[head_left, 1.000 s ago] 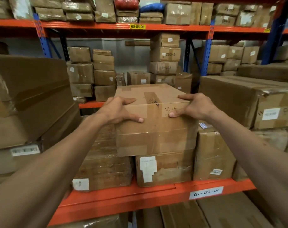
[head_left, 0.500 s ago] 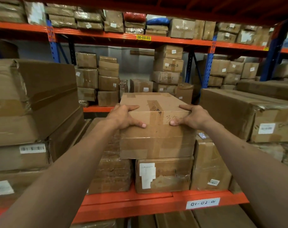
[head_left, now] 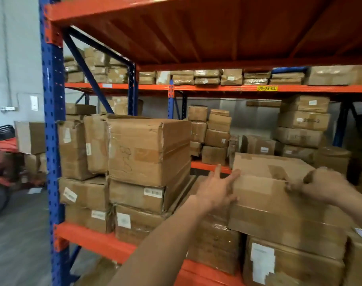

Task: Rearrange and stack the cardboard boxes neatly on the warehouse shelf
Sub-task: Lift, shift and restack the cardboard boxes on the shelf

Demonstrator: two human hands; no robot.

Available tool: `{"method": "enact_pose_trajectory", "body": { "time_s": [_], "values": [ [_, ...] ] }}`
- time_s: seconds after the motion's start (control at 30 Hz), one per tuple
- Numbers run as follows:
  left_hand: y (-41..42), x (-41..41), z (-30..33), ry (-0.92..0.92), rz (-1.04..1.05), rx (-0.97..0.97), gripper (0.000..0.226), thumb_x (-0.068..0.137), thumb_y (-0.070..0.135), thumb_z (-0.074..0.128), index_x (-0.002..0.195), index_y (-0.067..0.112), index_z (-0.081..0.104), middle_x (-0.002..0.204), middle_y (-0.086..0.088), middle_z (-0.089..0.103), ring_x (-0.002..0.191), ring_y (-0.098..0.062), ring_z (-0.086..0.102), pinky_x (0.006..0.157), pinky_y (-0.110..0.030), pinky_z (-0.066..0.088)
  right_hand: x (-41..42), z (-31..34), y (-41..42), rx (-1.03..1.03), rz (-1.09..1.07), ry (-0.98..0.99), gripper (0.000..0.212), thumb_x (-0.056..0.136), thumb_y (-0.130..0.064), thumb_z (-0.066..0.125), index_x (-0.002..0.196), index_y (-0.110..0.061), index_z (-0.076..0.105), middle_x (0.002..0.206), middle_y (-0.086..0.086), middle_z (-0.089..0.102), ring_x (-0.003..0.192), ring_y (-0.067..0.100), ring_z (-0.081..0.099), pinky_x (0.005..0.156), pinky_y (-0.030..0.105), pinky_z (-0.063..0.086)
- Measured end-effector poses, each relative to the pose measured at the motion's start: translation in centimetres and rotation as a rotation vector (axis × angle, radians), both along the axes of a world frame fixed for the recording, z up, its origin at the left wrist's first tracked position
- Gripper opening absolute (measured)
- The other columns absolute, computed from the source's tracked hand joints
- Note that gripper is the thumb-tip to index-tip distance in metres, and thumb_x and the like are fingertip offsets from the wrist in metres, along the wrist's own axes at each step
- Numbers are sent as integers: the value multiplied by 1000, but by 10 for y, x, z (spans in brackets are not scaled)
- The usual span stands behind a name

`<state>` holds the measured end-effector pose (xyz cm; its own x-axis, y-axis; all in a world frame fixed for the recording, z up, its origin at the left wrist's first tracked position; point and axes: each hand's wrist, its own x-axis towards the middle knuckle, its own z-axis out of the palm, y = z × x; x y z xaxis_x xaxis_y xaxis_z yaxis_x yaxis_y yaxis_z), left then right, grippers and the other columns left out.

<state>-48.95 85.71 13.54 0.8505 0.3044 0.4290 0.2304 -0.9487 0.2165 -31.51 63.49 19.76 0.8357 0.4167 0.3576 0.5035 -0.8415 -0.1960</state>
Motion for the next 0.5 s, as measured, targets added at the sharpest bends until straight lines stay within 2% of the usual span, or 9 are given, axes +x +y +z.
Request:
{"method": "enact_pose_trajectory", "body": {
  "time_s": [0.07,0.13,0.17,0.23,0.3,0.37,0.43,0.5],
  "values": [
    [18,-24,9,-190,52,91,80,96,47,58,158,43,7,166,-20,8,151,-40,14,121,-51,14,-15,13,24,67,53,17,62,76,-66,75,116,-19,67,105,4,66,97,25,61,83,41,54],
    [37,-49,19,-445,155,212,83,95,50,59,160,32,11,162,-24,17,150,-40,15,121,-49,10,-32,25,54,116,96,46,84,75,-64,78,141,-20,53,136,12,59,126,35,53,101,49,48],
    [46,-62,23,-547,219,250,89,92,53,61,160,26,11,162,-25,18,149,-40,15,121,-49,7,-42,31,70,130,136,54,94,73,-65,79,149,-22,45,147,14,52,135,36,46,107,52,44],
    [69,-89,29,-643,348,233,111,82,64,66,159,17,2,162,-27,11,149,-41,7,119,-50,-1,-67,46,105,167,258,83,104,68,-69,80,152,-24,39,154,13,45,140,36,41,110,52,41],
    [96,-119,31,-644,449,81,133,68,79,68,156,18,-11,162,-29,0,149,-43,-2,116,-51,-11,-96,63,143,185,380,118,111,63,-74,79,152,-24,36,154,12,44,139,35,42,110,51,40],
    [127,-148,28,-620,517,-141,149,55,85,71,155,20,-18,162,-28,-8,149,-44,-8,115,-54,-12,-130,78,185,168,463,112,125,59,-82,75,159,-28,23,164,13,28,148,37,28,115,57,32],
    [159,-177,24,-584,522,-396,156,47,80,79,155,24,-18,162,-26,-4,149,-46,-2,119,-63,0,-165,88,228,165,559,75,131,56,-86,73,160,-37,11,169,12,5,153,40,10,118,65,20],
    [191,-202,21,-539,408,-655,145,46,66,90,155,25,2,160,-21,19,147,-43,20,117,-62,23,-197,94,267,137,636,38,130,58,-83,74,160,-41,5,169,11,-10,153,41,-4,118,68,11]
  ]
}}
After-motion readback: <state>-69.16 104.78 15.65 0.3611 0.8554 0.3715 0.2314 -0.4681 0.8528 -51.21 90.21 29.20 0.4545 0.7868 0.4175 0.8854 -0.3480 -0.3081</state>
